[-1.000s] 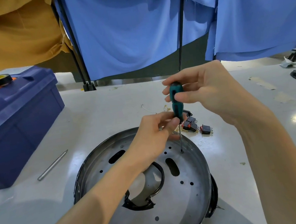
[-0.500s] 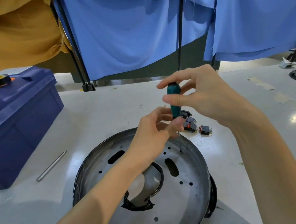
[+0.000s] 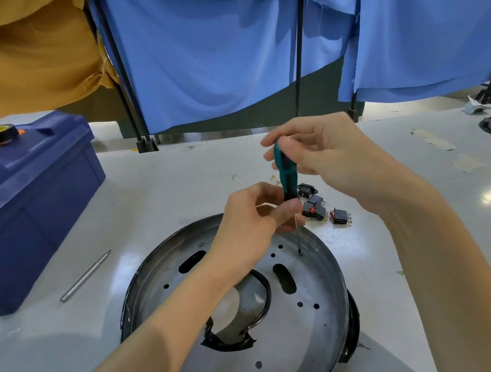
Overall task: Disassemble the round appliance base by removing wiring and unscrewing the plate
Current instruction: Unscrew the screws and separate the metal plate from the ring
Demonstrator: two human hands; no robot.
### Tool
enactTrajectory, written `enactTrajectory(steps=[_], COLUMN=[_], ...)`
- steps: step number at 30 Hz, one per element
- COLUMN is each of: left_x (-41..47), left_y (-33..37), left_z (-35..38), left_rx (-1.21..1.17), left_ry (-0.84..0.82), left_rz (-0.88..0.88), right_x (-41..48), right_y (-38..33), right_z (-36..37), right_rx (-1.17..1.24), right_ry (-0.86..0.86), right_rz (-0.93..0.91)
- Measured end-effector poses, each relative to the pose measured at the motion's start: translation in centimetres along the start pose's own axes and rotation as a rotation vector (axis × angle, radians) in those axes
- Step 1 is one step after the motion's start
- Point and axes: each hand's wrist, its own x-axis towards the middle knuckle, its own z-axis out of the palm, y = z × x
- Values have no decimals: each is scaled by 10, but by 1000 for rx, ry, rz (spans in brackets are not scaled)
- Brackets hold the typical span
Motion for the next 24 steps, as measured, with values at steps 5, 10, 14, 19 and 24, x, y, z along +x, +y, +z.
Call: enactTrajectory(steps=[5,10,14,19,24], left_x=[0,-3,-3,-2,-1], left_y=[1,-4,-10,-14,-15], left_z=[-1,-4,2,3,3], left_rx=[116,644,785,814,811], left_ry=[25,-110,-171,-146,-161], left_rz=[-5,-54,-84,-55,-7], right_x=[1,1,-1,3,2], right_y=[2,6,6,6,7], right_z=[1,-10,-8,-9,-15], right_rx=[-87,8,-145,-50,6], right_ry=[53,79,75,117,203], right_rz=[12,75,58,102,36])
